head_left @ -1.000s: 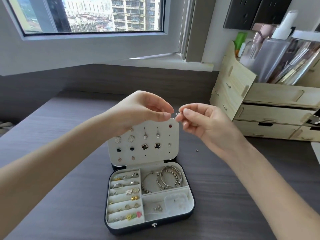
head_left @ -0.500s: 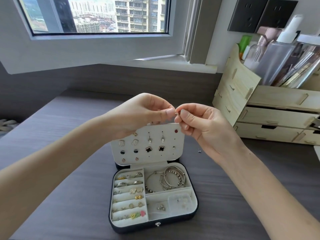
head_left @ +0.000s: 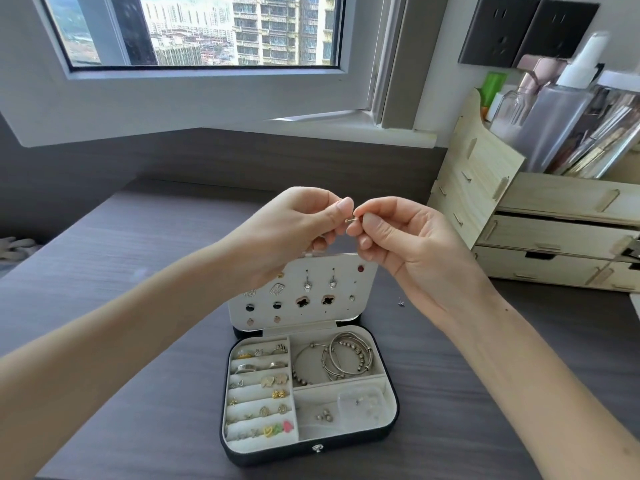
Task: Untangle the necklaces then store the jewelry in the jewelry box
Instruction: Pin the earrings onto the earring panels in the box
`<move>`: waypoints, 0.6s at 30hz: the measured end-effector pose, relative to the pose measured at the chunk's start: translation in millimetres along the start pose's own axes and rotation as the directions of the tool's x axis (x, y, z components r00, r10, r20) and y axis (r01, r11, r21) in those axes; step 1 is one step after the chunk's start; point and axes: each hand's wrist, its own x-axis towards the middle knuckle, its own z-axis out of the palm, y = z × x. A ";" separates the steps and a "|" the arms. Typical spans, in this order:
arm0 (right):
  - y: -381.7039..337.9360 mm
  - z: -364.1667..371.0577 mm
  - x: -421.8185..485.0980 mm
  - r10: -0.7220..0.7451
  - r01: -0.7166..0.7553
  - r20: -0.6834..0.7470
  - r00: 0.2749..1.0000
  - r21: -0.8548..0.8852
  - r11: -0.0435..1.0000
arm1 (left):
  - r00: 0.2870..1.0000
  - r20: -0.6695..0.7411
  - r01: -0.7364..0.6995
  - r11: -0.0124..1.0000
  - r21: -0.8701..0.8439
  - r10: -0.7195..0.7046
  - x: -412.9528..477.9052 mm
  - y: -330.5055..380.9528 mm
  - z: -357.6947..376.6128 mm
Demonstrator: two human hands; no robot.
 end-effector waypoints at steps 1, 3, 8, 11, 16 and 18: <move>-0.2 0.3 0.1 0.000 0.000 -0.005 1.000 -0.003 1.000 | 1.000 -0.006 -0.004 1.000 -0.003 0.004 0.3 -0.6 -0.3; -0.2 1.0 0.4 0.002 -0.003 -0.010 1.000 -0.004 1.000 | 1.000 -0.004 -0.010 1.000 -0.014 0.010 1.1 -2.3 -2.2; -0.2 2.0 2.0 0.007 -0.007 -0.016 1.000 -0.007 1.000 | 0.996 0.084 -0.015 0.999 -0.044 0.018 1.4 -4.8 -8.5; -0.6 2.4 2.6 0.007 -0.007 -0.003 1.000 -0.008 1.000 | 0.995 0.100 -0.012 0.999 -0.033 0.016 2.0 -5.6 -10.5; -0.9 3.1 2.7 0.012 -0.012 0.006 1.000 0.000 1.000 | 0.999 0.043 -0.018 0.999 -0.036 0.020 2.4 -4.7 -7.7; -0.6 3.8 2.8 0.011 -0.011 0.005 1.000 0.000 1.000 | 1.000 0.010 -0.012 1.000 -0.021 0.012 3.1 -5.1 -6.4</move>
